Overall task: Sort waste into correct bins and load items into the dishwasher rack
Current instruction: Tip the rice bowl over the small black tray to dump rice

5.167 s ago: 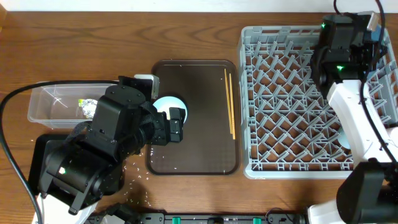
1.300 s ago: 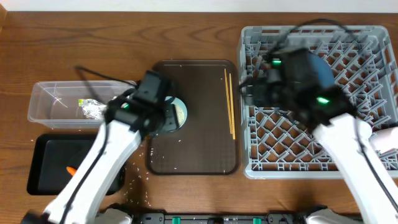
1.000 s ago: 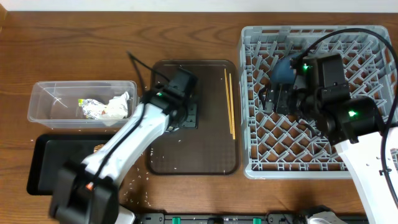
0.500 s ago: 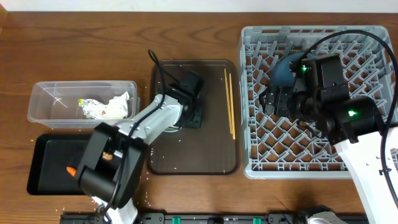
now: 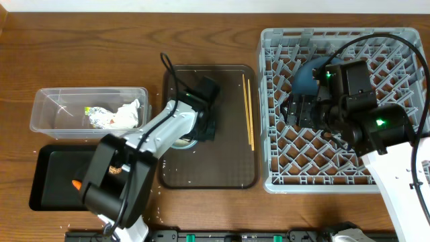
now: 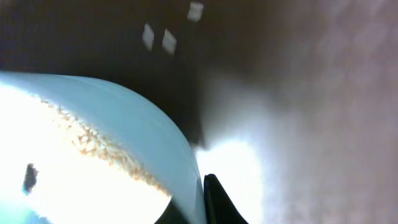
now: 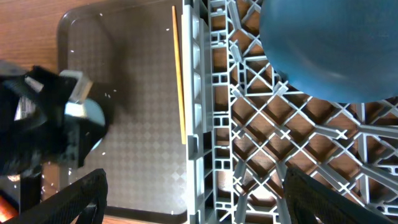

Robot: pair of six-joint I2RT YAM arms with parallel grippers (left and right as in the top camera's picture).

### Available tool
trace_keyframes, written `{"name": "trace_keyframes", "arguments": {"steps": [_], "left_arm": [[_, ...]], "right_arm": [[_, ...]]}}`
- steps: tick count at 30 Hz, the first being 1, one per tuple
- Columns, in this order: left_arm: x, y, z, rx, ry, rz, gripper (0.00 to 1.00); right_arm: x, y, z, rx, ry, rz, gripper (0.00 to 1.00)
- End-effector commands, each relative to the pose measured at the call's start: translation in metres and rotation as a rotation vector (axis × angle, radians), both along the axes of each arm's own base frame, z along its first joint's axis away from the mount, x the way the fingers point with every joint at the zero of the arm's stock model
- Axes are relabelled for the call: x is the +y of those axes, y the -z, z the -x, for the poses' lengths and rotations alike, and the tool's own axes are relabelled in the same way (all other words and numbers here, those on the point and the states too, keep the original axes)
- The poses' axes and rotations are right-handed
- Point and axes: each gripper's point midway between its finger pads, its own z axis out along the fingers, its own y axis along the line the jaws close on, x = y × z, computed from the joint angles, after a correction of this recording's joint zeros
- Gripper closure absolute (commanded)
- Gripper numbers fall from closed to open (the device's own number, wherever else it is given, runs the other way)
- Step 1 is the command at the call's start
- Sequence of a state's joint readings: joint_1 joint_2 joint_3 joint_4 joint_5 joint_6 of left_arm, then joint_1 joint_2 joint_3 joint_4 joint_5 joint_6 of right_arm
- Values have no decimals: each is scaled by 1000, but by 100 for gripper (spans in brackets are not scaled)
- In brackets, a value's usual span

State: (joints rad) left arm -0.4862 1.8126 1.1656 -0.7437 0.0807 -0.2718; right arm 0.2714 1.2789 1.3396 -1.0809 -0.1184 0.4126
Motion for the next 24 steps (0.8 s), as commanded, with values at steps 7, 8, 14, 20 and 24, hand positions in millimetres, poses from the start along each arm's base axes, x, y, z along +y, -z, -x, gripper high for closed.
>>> {"name": "trace_keyframes", "arguments": {"steps": [7, 8, 14, 20, 24], "left_arm": [[6, -95, 15, -142, -156, 136, 94], [9, -107, 20, -154, -183, 152, 94], [50, -144, 46, -174, -345, 180, 94], [113, -160, 65, -168, -528, 178, 94], [146, -164, 70, -169, -613, 259, 94]], "right_arm": [[-6, -1, -3, -7, 14, 13, 16], [-6, -1, -3, -7, 13, 13, 16], [-7, -1, -3, -8, 16, 16, 16], [-6, -2, -5, -14, 15, 14, 16], [-6, -2, -5, -14, 16, 14, 16]]}}
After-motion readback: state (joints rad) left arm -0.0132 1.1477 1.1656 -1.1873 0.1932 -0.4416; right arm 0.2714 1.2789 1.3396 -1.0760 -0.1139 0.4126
